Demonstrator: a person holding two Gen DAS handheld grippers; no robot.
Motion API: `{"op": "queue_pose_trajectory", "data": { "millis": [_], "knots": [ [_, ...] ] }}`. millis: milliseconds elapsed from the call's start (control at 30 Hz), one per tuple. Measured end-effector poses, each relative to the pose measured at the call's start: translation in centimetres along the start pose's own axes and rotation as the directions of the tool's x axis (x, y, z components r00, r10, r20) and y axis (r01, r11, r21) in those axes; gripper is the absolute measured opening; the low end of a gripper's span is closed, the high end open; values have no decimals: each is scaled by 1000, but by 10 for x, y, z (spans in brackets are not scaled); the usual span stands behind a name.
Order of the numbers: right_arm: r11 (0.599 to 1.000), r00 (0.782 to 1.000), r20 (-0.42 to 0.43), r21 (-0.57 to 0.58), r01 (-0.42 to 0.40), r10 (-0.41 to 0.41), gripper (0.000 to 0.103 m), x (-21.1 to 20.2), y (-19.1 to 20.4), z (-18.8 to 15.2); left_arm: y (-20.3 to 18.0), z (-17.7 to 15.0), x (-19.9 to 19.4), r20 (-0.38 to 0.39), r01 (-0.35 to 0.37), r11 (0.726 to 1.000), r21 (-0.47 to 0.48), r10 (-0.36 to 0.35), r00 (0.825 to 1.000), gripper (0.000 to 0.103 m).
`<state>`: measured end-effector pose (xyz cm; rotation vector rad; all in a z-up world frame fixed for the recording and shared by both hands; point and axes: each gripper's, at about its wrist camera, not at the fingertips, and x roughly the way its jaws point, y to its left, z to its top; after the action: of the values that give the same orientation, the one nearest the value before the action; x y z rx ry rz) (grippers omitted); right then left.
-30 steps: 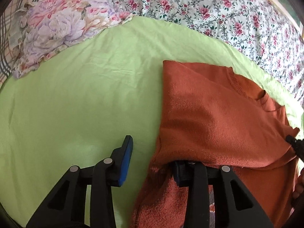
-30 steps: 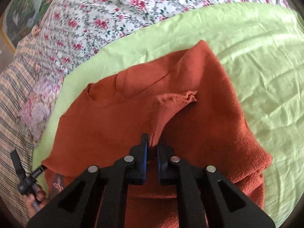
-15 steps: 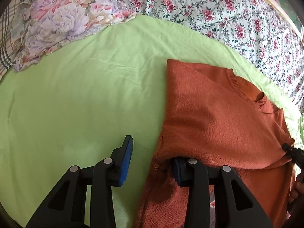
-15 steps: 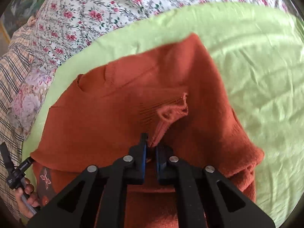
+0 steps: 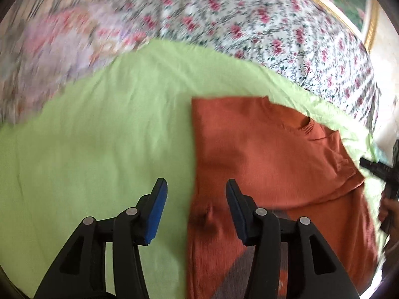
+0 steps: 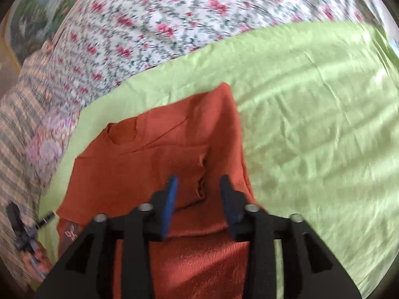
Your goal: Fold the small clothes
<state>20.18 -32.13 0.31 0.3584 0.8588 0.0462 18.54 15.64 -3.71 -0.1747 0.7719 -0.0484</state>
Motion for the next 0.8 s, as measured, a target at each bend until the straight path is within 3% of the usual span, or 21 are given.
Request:
{"op": "queue_pose_trajectory", "data": {
  "millis": [100, 200, 300, 367, 467, 567, 633, 700, 767, 800],
  "knots": [
    [993, 1000, -9, -114, -10, 9, 46, 15, 17, 27, -24, 41, 18, 28, -22, 989, 145, 18, 999, 61],
    [973, 999, -43, -232, -6, -4, 49, 41, 33, 57, -47, 84, 54, -18, 25, 964, 264, -21, 1000, 69],
    [925, 995, -97, -379, -22, -16, 52, 80, 49, 86, -70, 119, 97, -81, 58, 925, 376, -29, 996, 71],
    [884, 989, -143, -466, -28, -44, 52, 106, 57, 102, -84, 136, 130, -107, 45, 897, 440, 2, 994, 72],
    [837, 979, -198, -544, -65, -53, 55, 135, 64, 122, -97, 150, 176, -177, 77, 863, 500, 15, 984, 72],
    [783, 964, -252, -616, -90, -87, 61, 166, 67, 129, -104, 148, 217, -287, 139, 837, 529, 22, 958, 73],
    [760, 947, -301, -640, -113, -113, 62, 183, 68, 127, -106, 140, 229, -297, 147, 822, 551, 28, 954, 72],
    [738, 940, -319, -663, -129, -122, 63, 192, 69, 120, -107, 136, 225, -278, 158, 807, 569, 8, 960, 59],
    [707, 939, -321, -692, -145, -122, 56, 189, 74, 107, -112, 128, 217, -260, 168, 786, 595, -10, 966, 26],
    [696, 936, -328, -702, -151, -128, 41, 188, 76, 101, -118, 123, 215, -235, 147, 770, 621, 4, 972, 12]
  ]
}}
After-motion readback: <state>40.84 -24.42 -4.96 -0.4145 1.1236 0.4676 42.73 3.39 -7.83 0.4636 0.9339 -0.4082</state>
